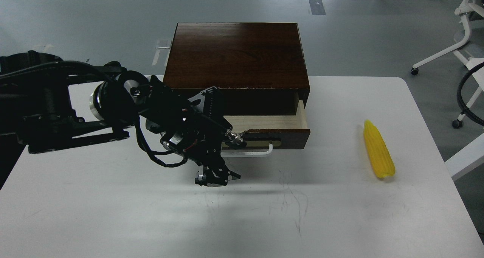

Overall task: Put corn in drawer with both arms
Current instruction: 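Pull the drawer out toward the robot with the left gripper, then release the handle and raise the left arm away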

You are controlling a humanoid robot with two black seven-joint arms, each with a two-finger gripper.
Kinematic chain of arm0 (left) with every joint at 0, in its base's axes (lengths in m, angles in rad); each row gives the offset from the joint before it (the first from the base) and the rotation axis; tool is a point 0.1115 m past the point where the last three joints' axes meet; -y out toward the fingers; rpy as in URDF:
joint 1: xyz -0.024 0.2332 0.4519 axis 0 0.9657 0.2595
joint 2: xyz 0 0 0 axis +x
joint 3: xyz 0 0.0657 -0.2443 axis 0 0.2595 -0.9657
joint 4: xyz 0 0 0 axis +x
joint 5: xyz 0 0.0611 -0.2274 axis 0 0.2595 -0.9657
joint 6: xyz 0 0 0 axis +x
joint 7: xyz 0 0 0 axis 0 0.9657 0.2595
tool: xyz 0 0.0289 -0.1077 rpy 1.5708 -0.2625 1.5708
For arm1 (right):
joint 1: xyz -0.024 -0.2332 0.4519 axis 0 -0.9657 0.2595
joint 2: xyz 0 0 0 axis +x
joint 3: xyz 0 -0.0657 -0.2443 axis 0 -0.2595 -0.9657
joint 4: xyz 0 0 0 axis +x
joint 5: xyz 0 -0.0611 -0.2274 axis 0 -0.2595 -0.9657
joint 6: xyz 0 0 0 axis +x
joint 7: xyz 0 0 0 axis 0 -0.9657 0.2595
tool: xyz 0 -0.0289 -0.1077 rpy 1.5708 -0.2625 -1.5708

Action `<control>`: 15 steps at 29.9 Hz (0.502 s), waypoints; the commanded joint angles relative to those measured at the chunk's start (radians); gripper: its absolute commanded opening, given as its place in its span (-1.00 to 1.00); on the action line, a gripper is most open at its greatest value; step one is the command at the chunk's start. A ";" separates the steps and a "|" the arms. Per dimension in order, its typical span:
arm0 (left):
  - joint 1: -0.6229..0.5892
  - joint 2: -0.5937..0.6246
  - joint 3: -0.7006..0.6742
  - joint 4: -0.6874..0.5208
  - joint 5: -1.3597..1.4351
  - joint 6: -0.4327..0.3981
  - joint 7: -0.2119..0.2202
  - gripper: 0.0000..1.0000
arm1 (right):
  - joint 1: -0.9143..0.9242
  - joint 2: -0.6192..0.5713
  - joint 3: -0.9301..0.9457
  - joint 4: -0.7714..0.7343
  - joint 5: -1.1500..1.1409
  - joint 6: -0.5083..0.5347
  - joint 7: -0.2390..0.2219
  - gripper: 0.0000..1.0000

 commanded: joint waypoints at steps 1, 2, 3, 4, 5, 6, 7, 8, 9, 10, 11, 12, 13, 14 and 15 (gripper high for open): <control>-0.002 0.083 -0.091 0.000 -0.092 0.000 0.000 0.94 | -0.005 -0.019 -0.012 0.001 0.000 0.000 0.000 1.00; 0.000 0.094 -0.106 0.007 -0.135 0.000 0.000 0.94 | -0.007 -0.021 -0.017 0.001 0.000 0.000 0.000 1.00; 0.001 0.113 -0.125 0.019 -0.245 0.000 0.000 0.95 | -0.010 -0.022 -0.030 0.003 -0.002 0.000 0.001 1.00; 0.002 0.121 -0.135 0.026 -0.304 0.000 0.000 0.95 | -0.010 -0.022 -0.043 0.003 -0.003 0.000 0.001 1.00; 0.000 0.128 -0.139 0.036 -0.362 0.000 0.000 0.95 | -0.010 -0.025 -0.058 0.003 -0.006 0.000 0.001 1.00; 0.000 0.140 -0.155 0.054 -0.479 0.000 0.000 0.95 | -0.008 -0.030 -0.104 0.005 -0.009 0.000 0.001 1.00; 0.000 0.148 -0.165 0.063 -0.540 0.000 0.000 0.95 | -0.007 -0.034 -0.133 0.006 -0.011 0.000 0.001 1.00; 0.001 0.165 -0.197 0.088 -0.650 0.000 0.000 0.95 | 0.001 -0.041 -0.206 0.012 -0.012 0.000 0.001 1.00; 0.003 0.179 -0.230 0.108 -0.750 0.000 0.000 0.95 | 0.010 -0.048 -0.284 0.012 -0.013 0.000 0.001 1.00; 0.003 0.182 -0.244 0.117 -0.798 0.000 0.000 0.95 | 0.015 -0.051 -0.322 0.012 -0.013 0.000 0.003 1.00; 0.003 0.182 -0.254 0.126 -0.847 0.000 0.000 0.95 | 0.021 -0.054 -0.357 0.012 -0.013 0.000 0.003 1.00; 0.003 0.180 -0.270 0.149 -0.928 0.000 0.000 0.95 | 0.038 -0.064 -0.429 0.009 -0.017 0.000 0.000 1.00; 0.003 0.177 -0.274 0.166 -0.968 0.000 0.000 0.95 | 0.050 -0.070 -0.464 0.008 -0.026 0.000 -0.003 1.00; 0.006 0.174 -0.276 0.206 -1.047 0.000 0.000 0.95 | 0.077 -0.082 -0.538 0.009 -0.060 0.000 -0.005 1.00; 0.015 0.171 -0.276 0.250 -1.138 0.000 0.000 0.95 | 0.109 -0.090 -0.602 0.014 -0.103 0.000 -0.005 1.00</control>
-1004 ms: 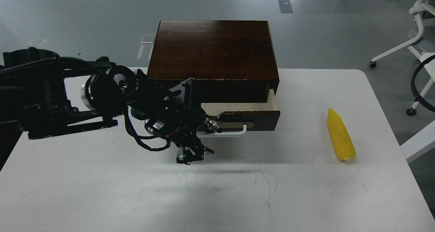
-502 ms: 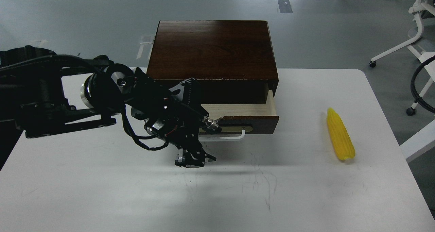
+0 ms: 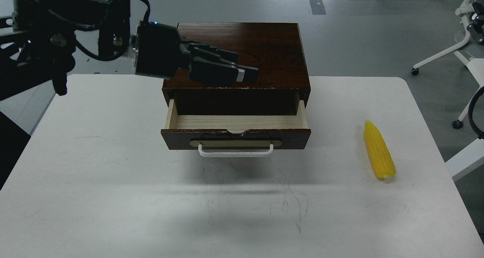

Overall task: Put corn in drawer with both arms
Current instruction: 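Release the handle and raise the left arm away, then reach the right gripper to the yellow corn cob and grasp it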

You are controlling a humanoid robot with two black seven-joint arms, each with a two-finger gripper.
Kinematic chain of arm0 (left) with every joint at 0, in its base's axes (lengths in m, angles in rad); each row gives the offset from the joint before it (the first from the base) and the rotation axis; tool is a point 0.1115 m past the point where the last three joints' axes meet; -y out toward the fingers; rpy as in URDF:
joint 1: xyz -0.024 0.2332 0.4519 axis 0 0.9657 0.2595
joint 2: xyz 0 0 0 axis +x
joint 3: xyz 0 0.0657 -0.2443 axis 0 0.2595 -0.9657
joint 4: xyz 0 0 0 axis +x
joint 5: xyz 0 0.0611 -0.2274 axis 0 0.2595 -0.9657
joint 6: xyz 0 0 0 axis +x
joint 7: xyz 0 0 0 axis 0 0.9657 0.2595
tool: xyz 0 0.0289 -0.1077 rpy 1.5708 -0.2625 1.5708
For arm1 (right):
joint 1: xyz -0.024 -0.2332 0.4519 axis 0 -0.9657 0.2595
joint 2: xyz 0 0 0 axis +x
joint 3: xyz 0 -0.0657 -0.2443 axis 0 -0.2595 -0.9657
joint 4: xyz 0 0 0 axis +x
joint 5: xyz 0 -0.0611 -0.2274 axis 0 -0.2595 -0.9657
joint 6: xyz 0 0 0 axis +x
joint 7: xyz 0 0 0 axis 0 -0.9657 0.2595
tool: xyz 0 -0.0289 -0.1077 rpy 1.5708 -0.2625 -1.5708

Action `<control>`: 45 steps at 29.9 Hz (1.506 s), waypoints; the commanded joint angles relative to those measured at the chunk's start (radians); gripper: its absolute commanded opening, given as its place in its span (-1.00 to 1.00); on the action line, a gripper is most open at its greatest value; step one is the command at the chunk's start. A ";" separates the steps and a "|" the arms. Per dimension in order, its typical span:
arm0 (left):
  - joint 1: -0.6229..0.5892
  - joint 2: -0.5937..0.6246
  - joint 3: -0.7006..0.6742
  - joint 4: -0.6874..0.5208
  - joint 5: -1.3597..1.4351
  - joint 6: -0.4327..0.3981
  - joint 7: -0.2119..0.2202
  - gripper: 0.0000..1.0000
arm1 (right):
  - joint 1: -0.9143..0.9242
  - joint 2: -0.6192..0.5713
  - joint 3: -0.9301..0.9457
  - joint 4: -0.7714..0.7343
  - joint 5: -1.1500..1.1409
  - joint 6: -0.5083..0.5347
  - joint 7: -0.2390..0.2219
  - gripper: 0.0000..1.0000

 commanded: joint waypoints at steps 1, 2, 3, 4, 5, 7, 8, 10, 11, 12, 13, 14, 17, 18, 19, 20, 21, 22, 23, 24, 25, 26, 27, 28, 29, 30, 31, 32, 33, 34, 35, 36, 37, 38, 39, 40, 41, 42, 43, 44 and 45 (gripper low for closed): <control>0.022 -0.008 -0.011 0.115 -0.260 0.000 0.000 0.95 | 0.080 -0.024 -0.202 0.003 -0.102 0.000 -0.005 1.00; 0.035 -0.011 -0.011 0.137 -0.312 0.000 0.000 0.95 | 0.092 -0.024 -0.233 0.003 -0.130 0.000 -0.005 1.00; 0.055 -0.022 -0.014 0.182 -0.429 0.000 0.000 0.95 | 0.116 -0.026 -0.280 0.002 -0.188 0.000 -0.005 1.00; 0.062 -0.026 -0.015 0.207 -0.493 0.000 0.000 0.95 | 0.127 -0.026 -0.299 0.003 -0.222 0.000 -0.005 1.00; 0.076 -0.037 -0.021 0.253 -0.625 0.000 0.000 0.95 | 0.146 -0.026 -0.329 0.003 -0.287 0.000 -0.003 1.00; 0.108 -0.055 -0.032 0.317 -0.828 0.000 0.000 0.95 | 0.172 -0.026 -0.360 0.005 -0.379 0.000 -0.005 1.00; 0.121 -0.062 -0.037 0.338 -0.890 0.000 0.000 0.95 | 0.181 -0.026 -0.371 0.006 -0.409 0.000 -0.005 1.00; 0.153 -0.083 -0.057 0.402 -1.045 0.000 0.000 0.95 | 0.204 -0.024 -0.395 0.013 -0.505 0.000 -0.003 1.00; 0.180 -0.098 -0.075 0.439 -1.118 0.000 0.000 0.95 | 0.212 -0.023 -0.403 0.026 -0.562 0.000 -0.002 1.00; 0.199 -0.105 -0.090 0.457 -1.151 0.000 0.000 0.95 | 0.215 -0.023 -0.406 0.039 -0.590 0.000 -0.002 1.00; 0.229 -0.112 -0.119 0.485 -1.192 0.000 0.000 0.95 | 0.215 -0.023 -0.409 0.063 -0.640 0.000 0.000 1.00; 0.246 -0.115 -0.138 0.497 -1.210 0.000 0.000 0.95 | 0.215 -0.023 -0.414 0.078 -0.671 0.000 0.000 1.00; 0.344 -0.117 -0.233 0.514 -1.251 0.000 0.000 0.95 | 0.216 -0.023 -0.420 0.187 -0.849 0.000 -0.002 1.00; 0.364 -0.112 -0.251 0.508 -1.256 0.000 0.000 0.95 | 0.215 -0.023 -0.423 0.212 -0.880 0.000 -0.002 1.00; 0.403 -0.105 -0.289 0.502 -1.262 0.000 0.000 0.95 | 0.213 -0.024 -0.425 0.255 -0.935 0.000 -0.006 1.00; 0.432 -0.102 -0.329 0.502 -1.263 0.000 0.000 0.95 | 0.206 -0.024 -0.425 0.290 -0.978 0.000 -0.010 1.00; 0.432 -0.102 -0.330 0.502 -1.263 0.000 0.000 0.95 | 0.206 -0.024 -0.425 0.290 -0.978 0.000 -0.010 1.00; 0.450 -0.099 -0.359 0.503 -1.271 0.000 0.000 0.95 | 0.193 -0.023 -0.431 0.322 -1.016 0.000 -0.017 1.00; 0.461 -0.098 -0.376 0.507 -1.282 0.000 0.000 0.95 | 0.181 -0.023 -0.445 0.356 -1.056 0.000 -0.032 1.00; 0.466 -0.098 -0.380 0.508 -1.291 0.000 0.000 0.95 | 0.175 -0.023 -0.454 0.376 -1.073 0.000 -0.042 1.00; 0.472 -0.098 -0.382 0.513 -1.314 0.000 0.000 0.95 | 0.167 -0.023 -0.480 0.416 -1.105 0.000 -0.065 1.00; 0.472 -0.100 -0.382 0.516 -1.328 0.000 0.000 0.95 | 0.166 -0.024 -0.494 0.440 -1.118 0.000 -0.075 1.00; 0.472 -0.102 -0.382 0.519 -1.340 0.000 0.000 0.95 | 0.164 -0.026 -0.509 0.462 -1.130 0.000 -0.086 1.00; 0.472 -0.109 -0.382 0.526 -1.355 0.000 0.000 0.95 | 0.164 -0.027 -0.539 0.506 -1.150 0.000 -0.104 1.00; 0.472 -0.115 -0.385 0.536 -1.360 0.000 0.000 0.95 | 0.166 -0.033 -0.572 0.546 -1.167 0.000 -0.118 1.00; 0.472 -0.117 -0.385 0.539 -1.360 0.000 0.000 0.95 | 0.166 -0.041 -0.589 0.562 -1.176 -0.001 -0.125 1.00; 0.472 -0.117 -0.385 0.539 -1.360 0.000 0.000 0.95 | 0.166 -0.058 -0.609 0.591 -1.193 -0.021 -0.138 1.00; 0.474 -0.117 -0.385 0.539 -1.360 0.000 0.000 0.95 | 0.166 -0.065 -0.615 0.602 -1.201 -0.028 -0.148 1.00; 0.474 -0.117 -0.385 0.539 -1.360 0.000 0.000 0.95 | 0.164 -0.075 -0.626 0.623 -1.216 -0.033 -0.158 1.00; 0.474 -0.117 -0.385 0.539 -1.360 0.000 0.000 0.95 | 0.163 -0.076 -0.630 0.629 -1.224 -0.035 -0.161 1.00; 0.474 -0.115 -0.385 0.539 -1.360 0.000 0.000 0.95 | 0.161 -0.078 -0.633 0.631 -1.228 -0.036 -0.161 1.00; 0.474 -0.111 -0.385 0.539 -1.357 0.000 0.000 0.95 | 0.152 -0.078 -0.639 0.631 -1.230 -0.039 -0.161 1.00; 0.472 -0.109 -0.382 0.539 -1.351 0.000 0.000 0.95 | 0.141 -0.075 -0.639 0.626 -1.231 -0.041 -0.161 1.00; 0.472 -0.108 -0.382 0.539 -1.351 0.000 0.000 0.95 | 0.135 -0.073 -0.639 0.625 -1.231 -0.042 -0.161 1.00; 0.470 -0.106 -0.383 0.536 -1.351 0.000 0.000 0.95 | 0.126 -0.070 -0.641 0.619 -1.231 -0.053 -0.161 1.00; 0.470 -0.106 -0.383 0.536 -1.351 0.000 0.000 0.95 | 0.120 -0.070 -0.641 0.614 -1.231 -0.062 -0.161 1.00; 0.470 -0.106 -0.383 0.536 -1.351 0.000 0.000 0.95 | 0.114 -0.069 -0.643 0.609 -1.231 -0.068 -0.161 0.96; 0.470 -0.105 -0.383 0.536 -1.351 0.000 0.000 0.95 | 0.095 -0.069 -0.643 0.599 -1.231 -0.085 -0.161 0.91; 0.470 -0.102 -0.383 0.536 -1.351 0.000 0.000 0.95 | 0.083 -0.061 -0.641 0.590 -1.231 -0.091 -0.161 0.90; 0.470 -0.102 -0.383 0.536 -1.351 0.000 0.000 0.95 | 0.078 -0.056 -0.641 0.586 -1.231 -0.093 -0.161 0.89; 0.470 -0.102 -0.382 0.536 -1.351 0.000 0.000 0.95 | 0.074 -0.049 -0.643 0.585 -1.231 -0.093 -0.161 0.85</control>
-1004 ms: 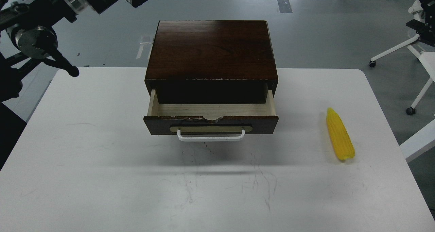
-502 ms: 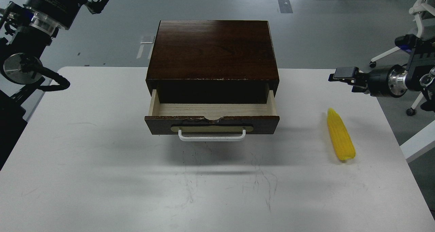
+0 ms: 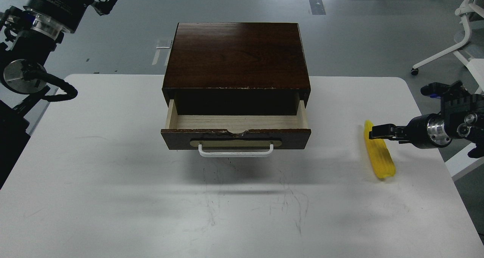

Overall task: Put corn in drawer with both arms
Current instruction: 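Reach the right gripper to the yellow corn cob and grasp it, then lift the corn and carry it over the open drawer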

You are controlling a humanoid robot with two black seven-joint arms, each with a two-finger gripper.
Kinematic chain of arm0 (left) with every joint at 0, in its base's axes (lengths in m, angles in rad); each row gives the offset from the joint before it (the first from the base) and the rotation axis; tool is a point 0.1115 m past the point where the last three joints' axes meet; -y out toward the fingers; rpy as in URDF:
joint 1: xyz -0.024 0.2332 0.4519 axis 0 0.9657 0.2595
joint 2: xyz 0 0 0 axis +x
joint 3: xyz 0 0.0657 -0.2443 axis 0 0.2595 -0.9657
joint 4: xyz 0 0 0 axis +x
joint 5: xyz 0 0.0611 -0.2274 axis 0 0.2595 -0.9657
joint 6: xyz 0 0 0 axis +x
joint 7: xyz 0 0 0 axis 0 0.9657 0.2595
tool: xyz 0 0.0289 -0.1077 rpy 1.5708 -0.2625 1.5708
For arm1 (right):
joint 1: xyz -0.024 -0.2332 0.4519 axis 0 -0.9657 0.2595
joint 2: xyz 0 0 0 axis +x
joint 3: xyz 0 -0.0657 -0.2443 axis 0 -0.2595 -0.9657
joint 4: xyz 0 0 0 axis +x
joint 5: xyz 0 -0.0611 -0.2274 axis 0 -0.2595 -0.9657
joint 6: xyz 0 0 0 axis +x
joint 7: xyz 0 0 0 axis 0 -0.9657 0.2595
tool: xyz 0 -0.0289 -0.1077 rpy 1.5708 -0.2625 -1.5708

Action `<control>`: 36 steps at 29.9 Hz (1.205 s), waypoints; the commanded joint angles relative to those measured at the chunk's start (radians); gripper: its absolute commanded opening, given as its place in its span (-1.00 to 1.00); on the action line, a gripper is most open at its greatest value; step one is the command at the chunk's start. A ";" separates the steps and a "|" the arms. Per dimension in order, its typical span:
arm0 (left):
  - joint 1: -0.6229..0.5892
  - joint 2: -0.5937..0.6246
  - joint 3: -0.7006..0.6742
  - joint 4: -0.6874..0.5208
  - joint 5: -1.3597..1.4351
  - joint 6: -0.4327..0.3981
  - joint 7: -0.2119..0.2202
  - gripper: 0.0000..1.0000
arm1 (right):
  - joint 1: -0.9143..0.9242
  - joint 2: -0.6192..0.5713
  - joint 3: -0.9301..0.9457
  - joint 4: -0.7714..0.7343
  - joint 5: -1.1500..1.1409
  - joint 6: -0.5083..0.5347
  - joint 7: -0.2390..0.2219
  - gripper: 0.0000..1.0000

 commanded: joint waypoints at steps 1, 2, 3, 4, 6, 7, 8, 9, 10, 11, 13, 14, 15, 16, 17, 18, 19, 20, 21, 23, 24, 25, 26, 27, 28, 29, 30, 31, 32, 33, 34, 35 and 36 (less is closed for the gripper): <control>-0.001 0.003 0.002 0.000 0.000 0.000 0.000 0.95 | -0.022 0.020 -0.002 -0.012 0.000 -0.012 0.000 0.83; -0.001 0.003 0.002 0.000 0.002 0.000 0.000 0.95 | -0.025 0.022 -0.004 -0.012 -0.001 -0.012 0.000 0.79; -0.001 0.003 0.002 0.000 0.002 0.000 0.000 0.95 | -0.031 0.025 -0.004 -0.012 -0.001 -0.012 0.000 0.64; -0.001 0.003 0.002 0.000 0.002 0.000 0.000 0.95 | -0.033 0.026 -0.002 -0.011 0.000 -0.012 0.000 0.56; -0.006 0.003 0.000 0.000 0.000 0.000 0.000 0.95 | -0.038 0.037 -0.002 -0.009 -0.001 -0.012 -0.001 0.13; -0.006 0.003 0.000 -0.002 0.002 0.000 0.000 0.95 | -0.038 0.039 -0.002 -0.009 0.000 -0.012 -0.001 0.07; -0.007 0.003 0.000 -0.002 0.002 0.000 0.000 0.95 | -0.039 0.039 -0.002 -0.011 -0.001 -0.012 -0.003 0.04; -0.009 0.003 0.000 -0.002 0.002 0.000 0.000 0.95 | -0.039 0.039 -0.002 -0.012 -0.001 -0.012 -0.001 -0.01; -0.010 0.005 0.000 -0.002 0.002 0.000 0.000 0.95 | -0.039 0.039 -0.002 -0.012 0.000 -0.012 -0.001 -0.05; -0.010 0.006 0.000 -0.002 0.002 0.000 0.000 0.95 | -0.039 0.039 -0.002 -0.012 -0.001 -0.012 -0.003 -0.13; -0.009 0.017 0.002 -0.002 0.002 0.000 0.000 0.95 | -0.038 0.039 -0.002 -0.012 0.000 -0.012 -0.003 -0.39; -0.009 0.020 0.002 -0.002 0.002 0.000 0.000 0.95 | -0.036 0.039 -0.002 -0.012 0.000 -0.012 -0.001 -0.48; -0.009 0.023 0.002 -0.002 0.002 0.000 0.000 0.95 | -0.035 0.039 -0.002 -0.012 0.000 -0.012 -0.001 -0.62; -0.009 0.024 0.002 -0.002 0.002 0.000 0.000 0.95 | -0.034 0.039 -0.002 -0.011 0.000 -0.012 -0.001 -0.67; -0.009 0.026 0.002 -0.002 0.002 0.000 0.000 0.95 | -0.028 0.037 -0.002 -0.009 0.002 -0.012 -0.001 -0.74; -0.009 0.028 0.002 -0.002 0.002 0.000 0.000 0.95 | -0.018 0.031 -0.001 -0.006 0.003 -0.012 -0.001 -0.77; -0.009 0.028 0.002 -0.002 0.002 0.000 0.000 0.95 | -0.012 0.028 -0.001 -0.005 0.005 -0.012 -0.001 -0.77; -0.009 0.034 0.002 -0.002 0.002 0.000 0.000 0.95 | 0.019 0.014 -0.001 -0.003 0.008 -0.011 -0.001 -0.78; -0.009 0.034 0.002 -0.002 0.002 0.000 0.000 0.95 | 0.019 0.014 -0.001 -0.003 0.008 -0.011 -0.001 -0.78; -0.009 0.052 0.003 -0.009 0.002 0.000 0.000 0.95 | 0.114 -0.032 0.001 0.003 0.012 -0.003 0.000 -0.79; -0.009 0.052 0.003 -0.011 0.003 0.000 0.000 0.95 | 0.136 -0.040 0.001 0.004 0.014 -0.002 0.002 -0.79; -0.010 0.052 0.003 -0.011 0.003 0.000 0.000 0.95 | 0.184 -0.050 0.001 0.015 0.012 0.000 0.003 -0.79; -0.010 0.054 0.003 -0.011 0.003 0.000 0.000 0.95 | 0.241 -0.064 0.001 0.029 0.012 0.008 0.003 -0.80; -0.009 0.054 0.003 -0.011 0.003 0.000 0.000 0.96 | 0.274 -0.070 0.001 0.037 0.012 0.012 0.003 -0.81; -0.010 0.052 0.003 -0.011 0.003 0.000 0.000 0.95 | 0.306 -0.076 0.001 0.046 0.011 0.017 0.003 -0.82; -0.010 0.052 0.006 -0.011 0.005 0.000 0.000 0.96 | 0.370 -0.080 0.001 0.063 0.011 0.026 0.003 -0.82; -0.009 0.052 0.008 -0.011 0.005 0.000 0.000 0.96 | 0.401 -0.078 0.002 0.072 0.011 0.028 0.003 -0.82; -0.007 0.052 0.011 -0.011 0.005 0.000 0.000 0.96 | 0.460 -0.073 0.004 0.093 0.011 0.031 0.003 -0.82; -0.007 0.049 0.012 -0.011 0.006 0.000 0.000 0.96 | 0.508 -0.069 0.004 0.115 0.008 0.031 0.003 -0.82; -0.006 0.046 0.012 -0.011 0.006 0.000 0.000 0.96 | 0.530 -0.067 0.004 0.126 0.005 0.031 0.003 -0.82; -0.006 0.044 0.014 -0.011 0.006 0.000 0.000 0.96 | 0.550 -0.064 0.004 0.138 0.002 0.031 0.003 -0.83; -0.006 0.043 0.017 -0.011 0.008 0.000 0.000 0.96 | 0.585 -0.044 0.005 0.159 -0.001 0.031 0.002 -0.83; -0.006 0.041 0.021 -0.011 0.008 0.000 0.000 0.96 | 0.606 -0.023 0.005 0.170 -0.005 0.031 0.002 -0.83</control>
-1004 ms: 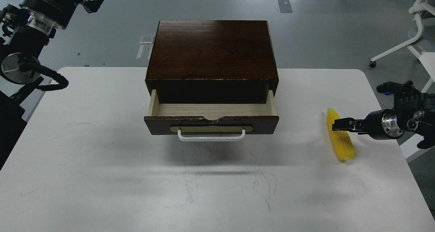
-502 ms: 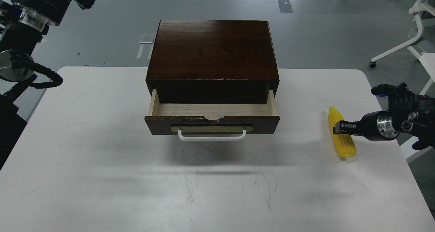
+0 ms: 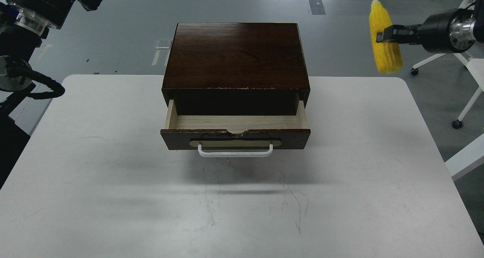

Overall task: Put corn in drawer with both arms
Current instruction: 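Lift the corn and carry it over the open drawer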

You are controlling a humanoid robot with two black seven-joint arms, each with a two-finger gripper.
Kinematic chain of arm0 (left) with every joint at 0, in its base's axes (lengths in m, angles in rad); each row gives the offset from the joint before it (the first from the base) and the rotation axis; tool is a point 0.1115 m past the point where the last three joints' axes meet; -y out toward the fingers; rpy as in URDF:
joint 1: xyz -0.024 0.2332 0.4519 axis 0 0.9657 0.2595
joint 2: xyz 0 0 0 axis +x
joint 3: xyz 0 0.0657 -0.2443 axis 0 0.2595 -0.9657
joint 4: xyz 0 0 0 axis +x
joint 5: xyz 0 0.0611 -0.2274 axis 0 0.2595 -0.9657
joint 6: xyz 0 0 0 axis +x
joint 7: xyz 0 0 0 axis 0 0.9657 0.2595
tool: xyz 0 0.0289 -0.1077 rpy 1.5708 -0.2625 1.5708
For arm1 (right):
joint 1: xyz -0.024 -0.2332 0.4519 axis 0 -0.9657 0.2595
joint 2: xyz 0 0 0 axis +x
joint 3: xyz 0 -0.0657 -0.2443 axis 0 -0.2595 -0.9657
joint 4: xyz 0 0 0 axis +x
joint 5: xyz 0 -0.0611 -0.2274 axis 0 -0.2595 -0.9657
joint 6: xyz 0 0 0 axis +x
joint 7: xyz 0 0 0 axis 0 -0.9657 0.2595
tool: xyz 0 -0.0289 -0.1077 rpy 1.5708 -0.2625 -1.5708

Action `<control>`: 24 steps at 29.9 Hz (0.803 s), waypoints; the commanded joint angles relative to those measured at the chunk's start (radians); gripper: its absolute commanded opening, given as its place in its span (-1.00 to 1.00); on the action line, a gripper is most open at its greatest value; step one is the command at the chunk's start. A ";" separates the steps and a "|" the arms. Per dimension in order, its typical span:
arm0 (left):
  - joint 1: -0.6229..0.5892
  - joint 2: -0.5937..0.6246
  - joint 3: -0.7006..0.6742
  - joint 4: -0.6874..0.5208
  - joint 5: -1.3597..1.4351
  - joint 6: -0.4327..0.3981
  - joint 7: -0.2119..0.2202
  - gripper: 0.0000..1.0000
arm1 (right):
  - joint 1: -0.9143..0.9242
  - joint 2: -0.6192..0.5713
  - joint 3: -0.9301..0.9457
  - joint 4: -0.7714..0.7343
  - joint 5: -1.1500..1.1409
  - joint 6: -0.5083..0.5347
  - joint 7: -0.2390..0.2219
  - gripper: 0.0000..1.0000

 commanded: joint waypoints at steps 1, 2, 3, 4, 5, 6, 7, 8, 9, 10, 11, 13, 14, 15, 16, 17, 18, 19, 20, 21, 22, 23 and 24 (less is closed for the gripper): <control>-0.001 -0.005 0.019 0.000 0.002 0.000 0.000 0.96 | 0.119 0.093 0.001 0.060 -0.017 0.000 -0.002 -0.84; -0.001 -0.005 0.027 0.000 0.003 0.000 0.000 0.96 | 0.140 0.121 0.001 0.064 -0.022 0.000 -0.002 -0.84; -0.004 -0.001 0.037 0.000 0.003 0.000 0.000 0.96 | 0.175 0.173 0.003 0.074 -0.028 0.000 0.000 -0.84; -0.004 0.004 0.042 0.000 0.003 0.000 0.000 0.96 | 0.207 0.215 0.004 0.081 -0.028 -0.001 0.001 -0.84; -0.004 0.004 0.042 0.000 0.003 0.000 0.000 0.96 | 0.207 0.215 0.004 0.081 -0.028 -0.001 0.001 -0.84; -0.005 0.008 0.044 0.002 0.009 0.000 0.000 0.96 | 0.232 0.245 0.004 0.086 -0.033 -0.003 0.003 -0.87; -0.005 0.011 0.044 0.003 0.024 0.000 0.012 0.96 | 0.249 0.281 0.006 0.091 -0.040 -0.003 0.004 -0.88; -0.005 0.014 0.044 0.003 0.037 0.000 0.018 0.96 | 0.256 0.304 0.006 0.094 -0.048 -0.003 0.008 -0.88; -0.005 0.027 0.042 0.003 0.058 0.000 0.025 0.96 | 0.275 0.351 0.006 0.104 -0.072 -0.003 0.012 -0.88; -0.005 0.036 0.042 0.003 0.073 0.000 0.027 0.95 | 0.293 0.389 0.006 0.117 -0.103 -0.003 0.020 -0.88; -0.005 0.036 0.042 0.003 0.074 0.000 0.027 0.95 | 0.293 0.390 0.006 0.117 -0.103 -0.003 0.020 -0.88; -0.005 0.044 0.042 0.003 0.078 0.000 0.029 0.96 | 0.325 0.437 0.006 0.162 -0.199 -0.003 0.034 -0.88; -0.005 0.044 0.042 0.003 0.078 0.000 0.029 0.96 | 0.330 0.446 0.006 0.176 -0.233 -0.003 0.037 -0.88; -0.007 0.044 0.042 0.003 0.078 0.000 0.029 0.95 | 0.336 0.462 0.006 0.207 -0.305 -0.003 0.043 -0.87; -0.007 0.044 0.041 0.002 0.078 0.000 0.029 0.95 | 0.336 0.471 0.004 0.241 -0.377 -0.003 0.050 -0.87; -0.005 0.044 0.039 0.002 0.078 0.000 0.029 0.96 | 0.336 0.474 0.004 0.256 -0.417 -0.003 0.055 -0.87; -0.007 0.044 0.039 0.002 0.078 0.000 0.029 0.96 | 0.335 0.474 0.003 0.270 -0.457 -0.003 0.058 -0.87; -0.007 0.044 0.038 0.000 0.078 0.000 0.029 0.95 | 0.325 0.474 0.001 0.291 -0.535 -0.003 0.061 -0.87; -0.007 0.044 0.035 0.000 0.078 0.000 0.027 0.96 | 0.322 0.476 0.000 0.299 -0.575 -0.003 0.061 -0.87; -0.007 0.044 0.031 0.000 0.078 0.000 0.027 0.95 | 0.318 0.477 -0.005 0.313 -0.649 -0.003 0.064 -0.87; -0.007 0.044 0.030 0.000 0.078 0.000 0.029 0.96 | 0.313 0.480 -0.006 0.319 -0.681 -0.003 0.066 -0.87; -0.007 0.044 0.028 0.000 0.078 0.000 0.029 0.96 | 0.298 0.492 -0.006 0.325 -0.739 -0.003 0.070 -0.87; -0.007 0.044 0.027 0.000 0.078 0.000 0.029 0.96 | 0.290 0.500 -0.006 0.325 -0.761 -0.003 0.072 -0.87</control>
